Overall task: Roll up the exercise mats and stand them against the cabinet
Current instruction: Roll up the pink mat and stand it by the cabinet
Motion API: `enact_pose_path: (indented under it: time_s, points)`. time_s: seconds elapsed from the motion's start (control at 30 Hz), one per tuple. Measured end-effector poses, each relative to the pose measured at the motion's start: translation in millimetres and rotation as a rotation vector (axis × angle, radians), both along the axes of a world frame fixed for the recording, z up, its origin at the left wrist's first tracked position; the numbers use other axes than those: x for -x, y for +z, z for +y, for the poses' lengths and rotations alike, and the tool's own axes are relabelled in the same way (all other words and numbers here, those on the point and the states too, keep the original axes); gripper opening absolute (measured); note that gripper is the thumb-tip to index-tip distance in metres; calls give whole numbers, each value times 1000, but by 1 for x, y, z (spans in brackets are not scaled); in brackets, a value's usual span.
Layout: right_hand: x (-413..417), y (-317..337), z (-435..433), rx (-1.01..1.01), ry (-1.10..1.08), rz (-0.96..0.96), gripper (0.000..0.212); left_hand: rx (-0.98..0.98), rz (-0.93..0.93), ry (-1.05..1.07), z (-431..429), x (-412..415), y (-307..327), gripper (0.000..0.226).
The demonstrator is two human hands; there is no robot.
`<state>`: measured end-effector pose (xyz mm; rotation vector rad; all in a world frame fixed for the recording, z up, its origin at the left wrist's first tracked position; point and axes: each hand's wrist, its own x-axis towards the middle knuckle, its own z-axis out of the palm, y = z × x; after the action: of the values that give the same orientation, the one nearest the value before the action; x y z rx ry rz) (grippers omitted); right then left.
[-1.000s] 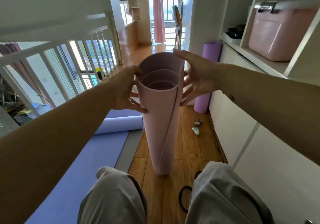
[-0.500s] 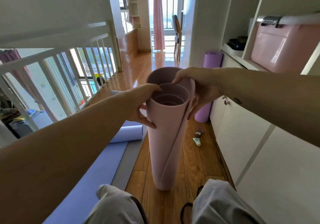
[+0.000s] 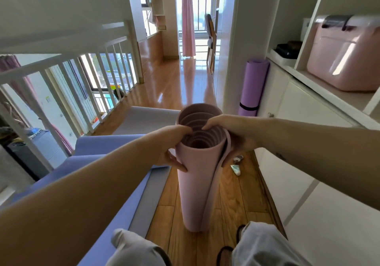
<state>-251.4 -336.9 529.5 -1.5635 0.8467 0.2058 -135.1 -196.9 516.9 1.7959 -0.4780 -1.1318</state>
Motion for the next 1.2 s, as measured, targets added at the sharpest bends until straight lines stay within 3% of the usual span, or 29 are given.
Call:
enact_pose_path:
  time_s: [0.6,0.8,0.93,1.07,1.13,1.2]
  points:
    - [-27,-78,-33,-152,-104,-73,62,19,49,-46,-34,-46,-47,35]
    - [-31,-91,-31,-187,-159,-124,92,41,81,-80,-39,-54,-47,51]
    - [-30,-63,-33,14,-44,-15,63,-18,77,-102,-34,-51,-38,77]
    - [-31,-36,-31,195,85,42,38,-101,-211,-184,-39,-44,-20,43]
    - [-29,-32,-30,171,102,45,37,-150,-308,-195,-48,-38,-11,24]
    - [-28,-35,-30,123,55,35,38,-160,-358,-175,-60,-31,-9,19]
